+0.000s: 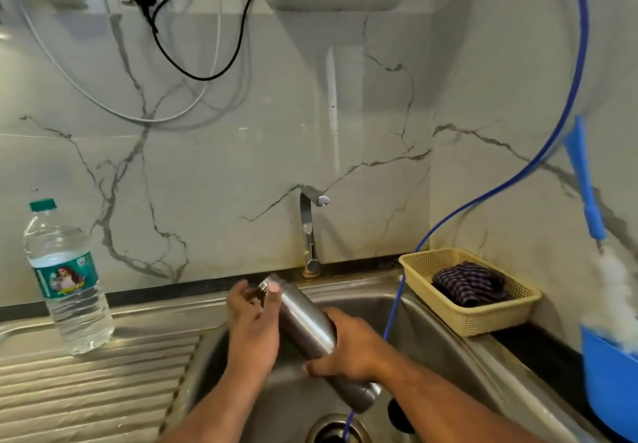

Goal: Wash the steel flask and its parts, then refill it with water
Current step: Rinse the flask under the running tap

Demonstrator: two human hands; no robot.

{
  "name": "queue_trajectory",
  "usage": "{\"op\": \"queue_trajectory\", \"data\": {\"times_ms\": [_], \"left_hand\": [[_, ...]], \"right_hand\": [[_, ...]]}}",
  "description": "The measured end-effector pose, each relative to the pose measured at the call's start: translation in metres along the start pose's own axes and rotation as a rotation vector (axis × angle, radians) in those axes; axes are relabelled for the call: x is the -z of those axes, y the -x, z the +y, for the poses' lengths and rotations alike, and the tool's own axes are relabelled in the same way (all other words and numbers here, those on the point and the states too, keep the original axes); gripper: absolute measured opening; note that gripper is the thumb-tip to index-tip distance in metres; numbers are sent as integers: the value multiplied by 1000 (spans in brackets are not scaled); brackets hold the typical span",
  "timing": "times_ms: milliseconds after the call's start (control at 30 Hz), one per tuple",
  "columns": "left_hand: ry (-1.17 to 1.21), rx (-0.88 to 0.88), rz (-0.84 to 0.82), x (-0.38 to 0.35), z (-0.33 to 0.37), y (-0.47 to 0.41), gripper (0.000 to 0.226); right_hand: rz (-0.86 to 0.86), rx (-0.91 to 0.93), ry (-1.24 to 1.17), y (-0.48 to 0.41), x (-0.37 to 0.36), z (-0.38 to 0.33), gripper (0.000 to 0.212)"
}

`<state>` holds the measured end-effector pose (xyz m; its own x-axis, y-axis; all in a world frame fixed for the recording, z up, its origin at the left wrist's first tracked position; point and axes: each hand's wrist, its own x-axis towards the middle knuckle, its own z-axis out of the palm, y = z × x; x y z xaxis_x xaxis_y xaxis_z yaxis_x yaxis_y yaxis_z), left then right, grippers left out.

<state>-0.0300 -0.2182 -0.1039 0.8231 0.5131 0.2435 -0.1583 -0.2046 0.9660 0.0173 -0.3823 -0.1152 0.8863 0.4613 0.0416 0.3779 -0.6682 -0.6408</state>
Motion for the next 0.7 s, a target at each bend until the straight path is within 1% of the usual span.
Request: {"op": "queue_trajectory", "data": {"times_ms": [33, 67, 100, 167, 233, 300, 333, 400, 500, 533, 600, 700], "left_hand": [[-162, -134, 83, 3, 1, -4, 56], [-293, -265, 128, 3, 4, -10, 51], [-402, -379, 130, 1, 8, -16, 47], [-606, -572, 23, -11, 14, -36, 42], [-764, -709, -142, -28, 22, -61, 45], [-946, -805, -283, -47, 30, -86, 58], [-1085, -851, -323, -57, 32, -97, 66], [-1400, -895, -361, -73, 32, -110, 75], [-1750, -859, -380, -86, 26, -114, 69], [-1815, -843, -382, -86, 24, -115, 66], [-1868, -848, -364, -84, 18, -118, 66], [-1811, -893, -333, -77, 7, -124, 70]], "right_hand": [[45, -18, 98, -2, 1, 2, 96], [85, -32, 205, -5, 2, 3, 95], [120, -36, 304, -7, 1, 3, 93], [160, -24, 479, -12, 0, 3, 86], [150, -35, 599, -16, -1, 3, 82], [143, -59, 653, -18, -1, 5, 80], [153, -71, 658, -19, -1, 8, 79], [186, -94, 643, -20, -1, 13, 77], [232, -116, 592, -22, -1, 20, 71], [240, -119, 580, -23, -1, 21, 70], [251, -116, 562, -23, -2, 22, 70], [245, -97, 567, -23, -2, 20, 72]]}}
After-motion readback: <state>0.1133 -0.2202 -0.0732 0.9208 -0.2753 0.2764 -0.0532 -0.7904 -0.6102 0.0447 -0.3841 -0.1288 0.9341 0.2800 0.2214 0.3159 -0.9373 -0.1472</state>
